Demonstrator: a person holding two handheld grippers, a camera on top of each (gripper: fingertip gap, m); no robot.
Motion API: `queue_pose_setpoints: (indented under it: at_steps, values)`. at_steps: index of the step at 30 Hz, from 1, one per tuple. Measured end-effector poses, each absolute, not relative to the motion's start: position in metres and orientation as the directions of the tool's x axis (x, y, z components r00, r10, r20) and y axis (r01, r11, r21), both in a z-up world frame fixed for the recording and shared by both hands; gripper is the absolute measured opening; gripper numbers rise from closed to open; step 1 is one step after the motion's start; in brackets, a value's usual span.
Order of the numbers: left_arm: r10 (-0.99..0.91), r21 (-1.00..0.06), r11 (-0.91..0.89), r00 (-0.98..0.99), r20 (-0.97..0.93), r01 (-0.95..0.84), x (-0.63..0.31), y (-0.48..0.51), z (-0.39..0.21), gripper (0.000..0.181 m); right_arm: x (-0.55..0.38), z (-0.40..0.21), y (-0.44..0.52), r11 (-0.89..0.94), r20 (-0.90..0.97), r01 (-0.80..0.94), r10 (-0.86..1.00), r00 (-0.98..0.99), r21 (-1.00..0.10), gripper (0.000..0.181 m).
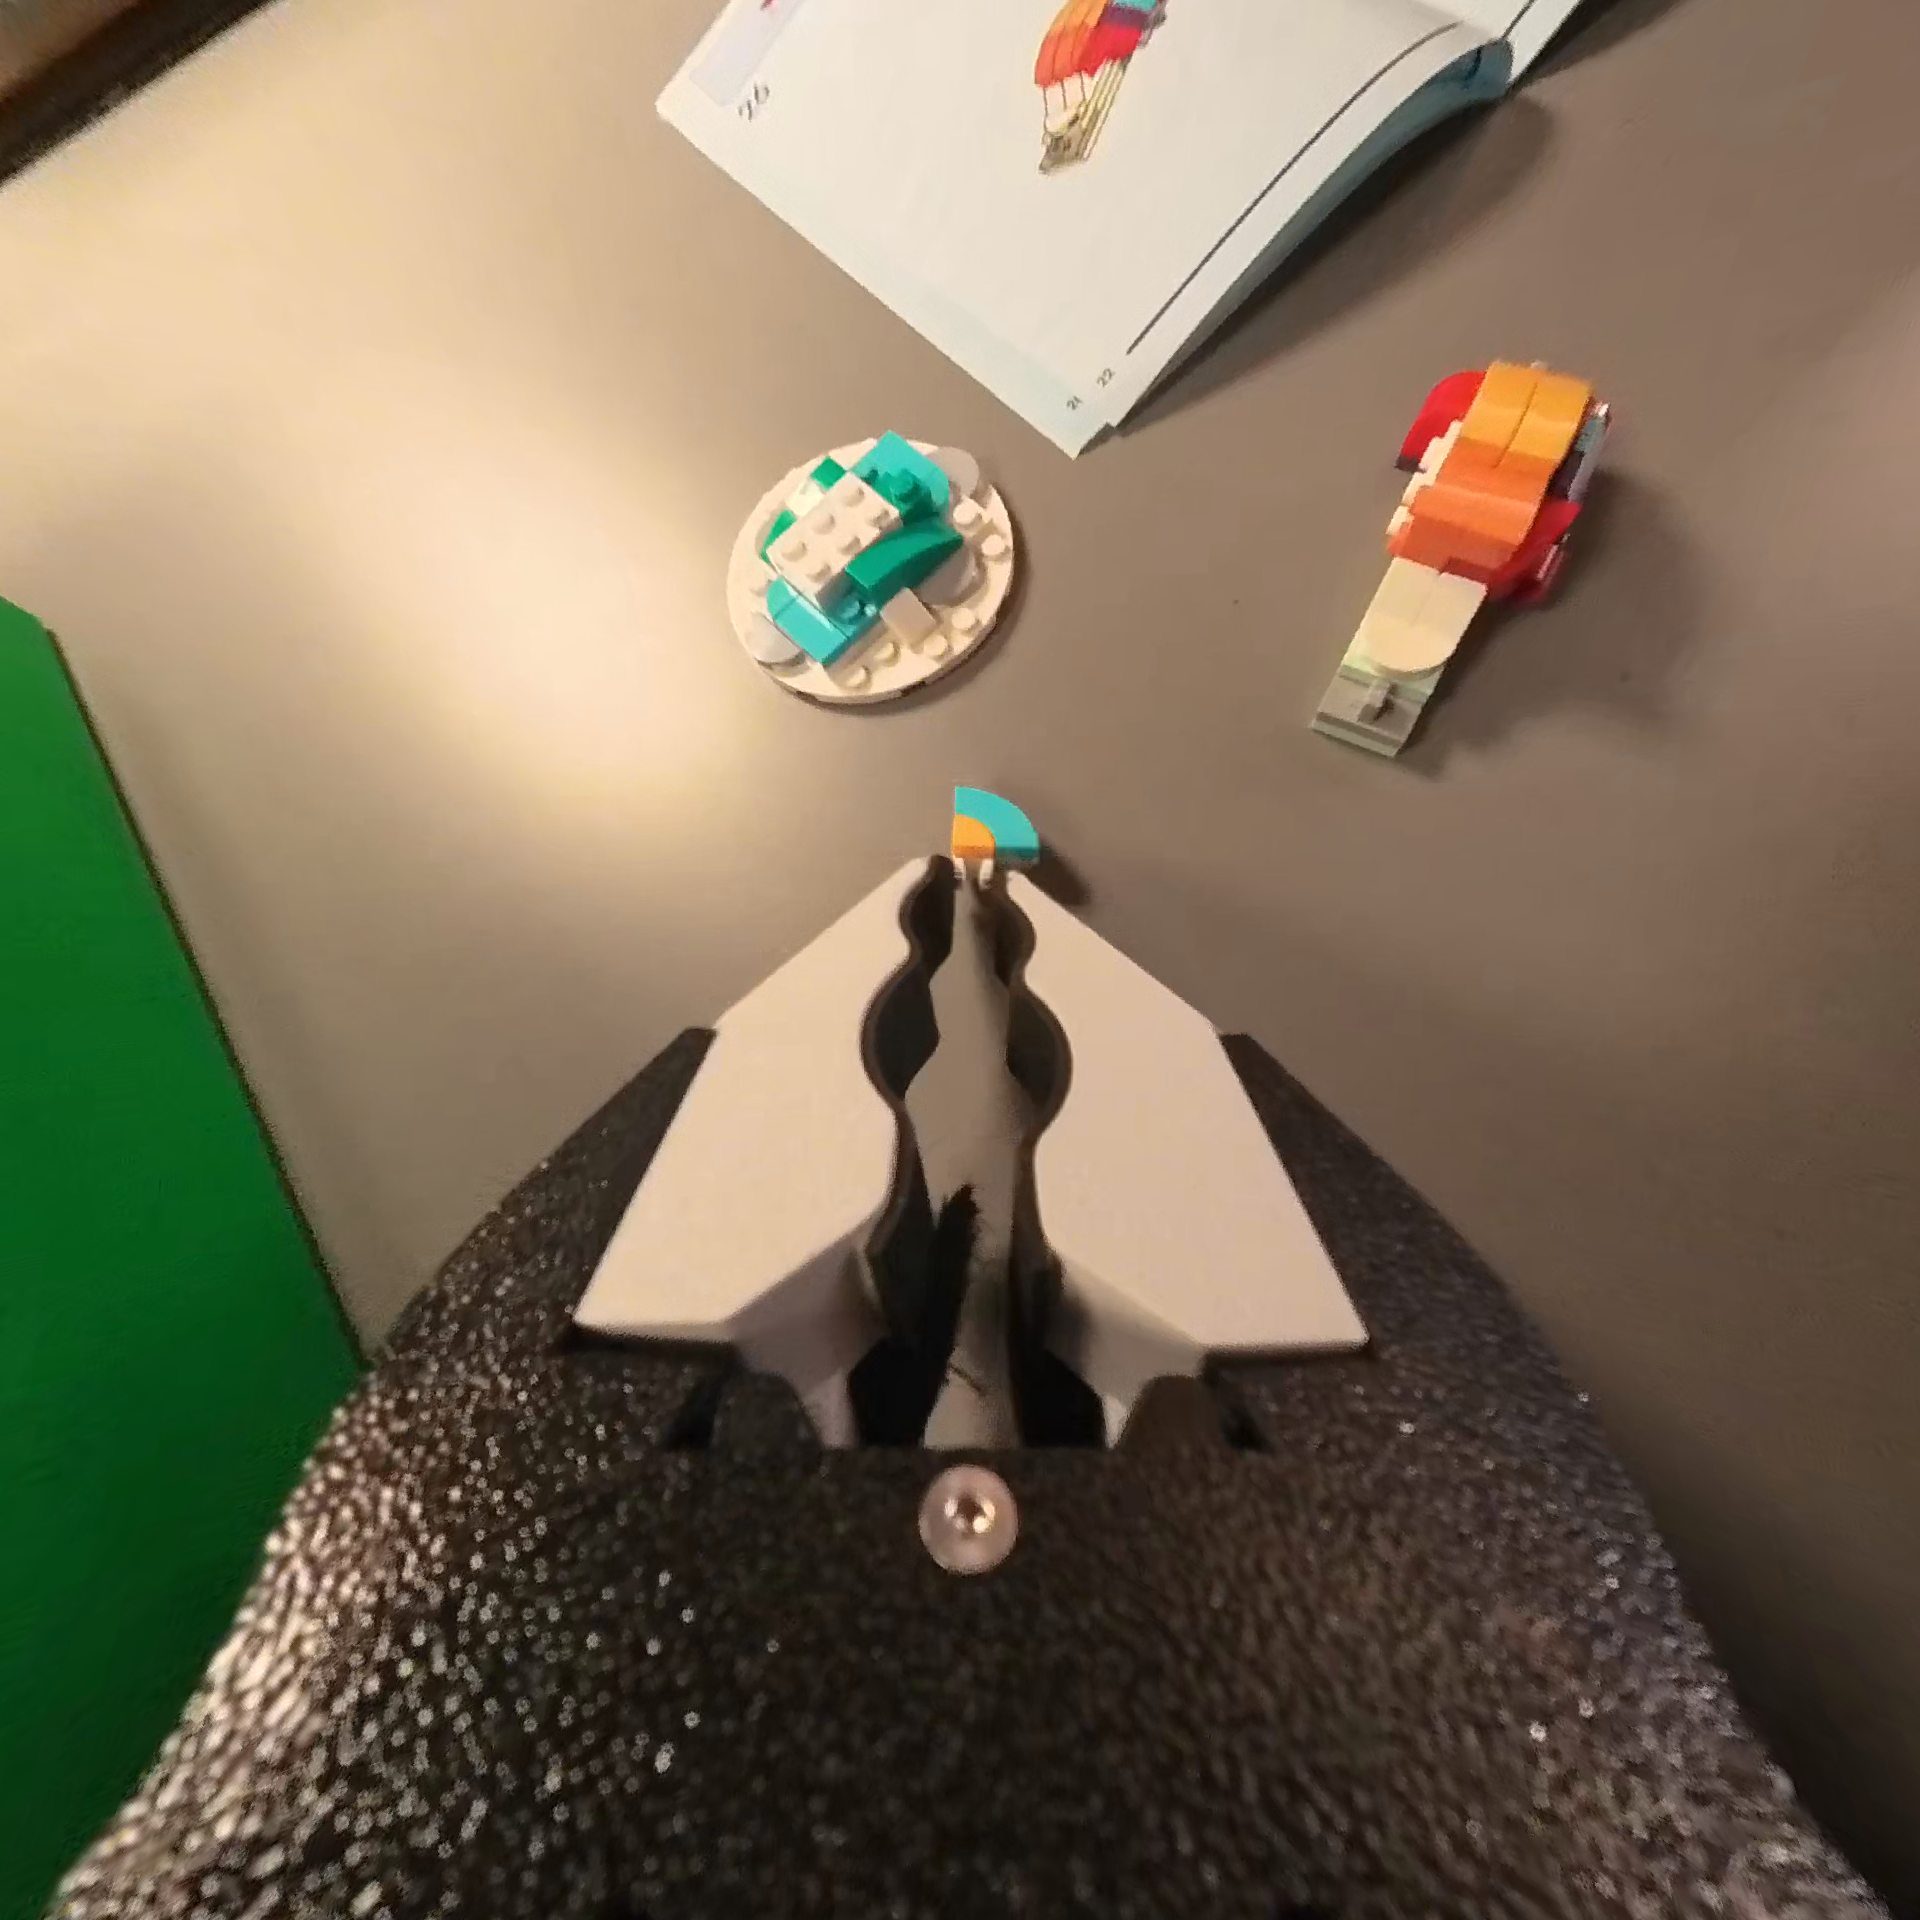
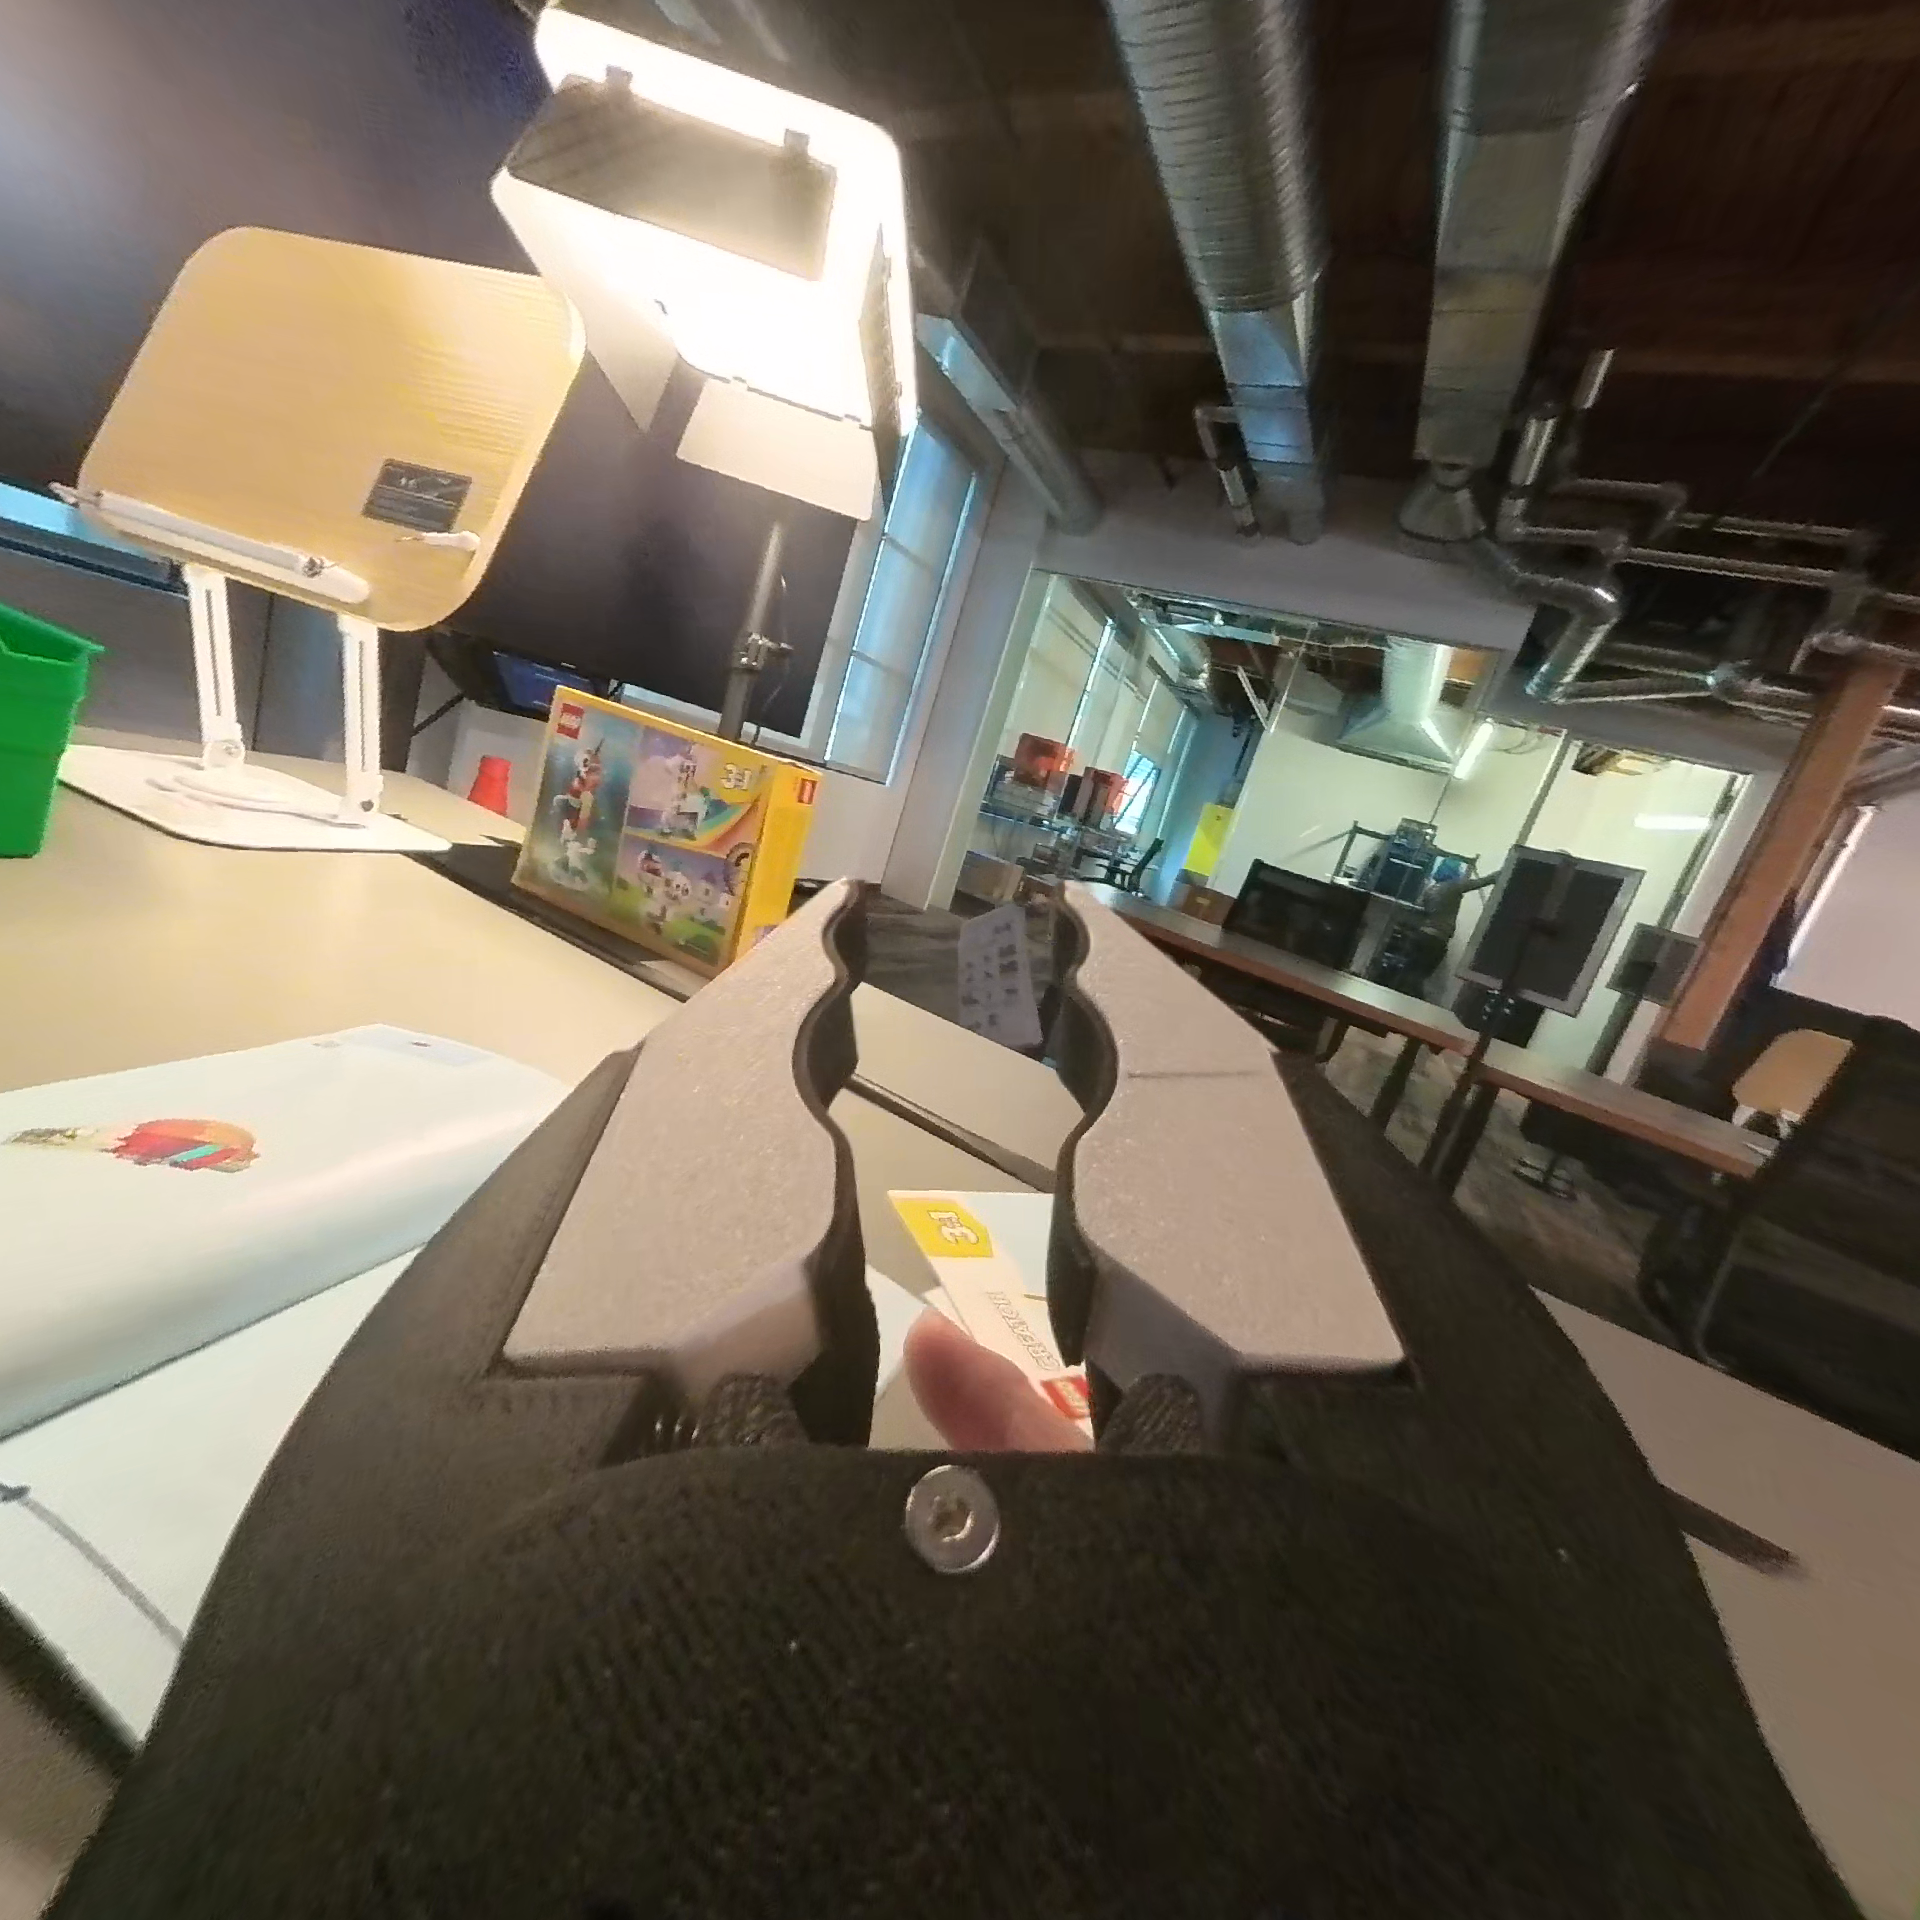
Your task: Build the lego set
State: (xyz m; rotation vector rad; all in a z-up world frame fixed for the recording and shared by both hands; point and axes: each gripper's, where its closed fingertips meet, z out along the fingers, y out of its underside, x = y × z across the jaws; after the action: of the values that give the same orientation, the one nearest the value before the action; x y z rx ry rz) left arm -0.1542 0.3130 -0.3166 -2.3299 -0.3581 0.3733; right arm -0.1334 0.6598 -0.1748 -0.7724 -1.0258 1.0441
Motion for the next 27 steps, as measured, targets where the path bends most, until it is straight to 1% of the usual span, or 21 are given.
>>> queue_pose_setpoints:
  at_steps: [5,8,12,16,19,23,25,27]
  values:
    - [0.354,-0.708,-0.691,0.922,-0.159,0.143,-0.151,0.317,-0.317,0.004,-0.135,-0.176,0.657,0.332,0.303,-0.314,0.943,0.14,-0.89,0.032]
    - [0.374,-0.711,-0.682,0.917,-0.136,0.172,-0.152,0.317,-0.318,0.004,-0.136,-0.178,0.658,0.339,0.309,-0.301,0.94,0.144,-0.891,0.032]
    - [0.412,-0.725,-0.645,0.909,-0.062,0.242,-0.15,0.318,-0.315,0.023,-0.136,-0.178,0.663,0.329,0.294,-0.297,0.943,0.155,-0.896,0.034]
    - [0.446,-0.763,-0.597,0.893,-0.06,0.247,-0.149,0.319,-0.298,0.034,-0.136,-0.178,0.667,0.306,0.269,-0.297,0.95,0.159,-0.904,0.034]
    - [0.441,-0.82,-0.544,0.892,-0.1,0.177,-0.144,0.335,-0.268,0.03,-0.135,-0.176,0.673,0.306,0.26,-0.294,0.947,0.187,-0.905,0.033]
    - [0.398,-0.861,-0.509,0.884,-0.246,-0.01,-0.143,0.377,-0.222,0.026,-0.134,-0.175,0.686,0.347,0.287,-0.273,0.928,0.238,-0.897,0.031]
    - [0.316,-0.863,-0.5,0.912,-0.262,-0.074,-0.135,0.414,-0.211,0.025,-0.133,-0.175,0.696,0.355,0.286,-0.257,0.919,0.271,-0.899,0.033]
    - [0.164,-0.839,-0.531,0.958,-0.235,-0.115,-0.118,0.46,-0.216,0.029,-0.131,-0.174,0.705,0.354,0.278,-0.254,0.916,0.29,-0.9,0.033]
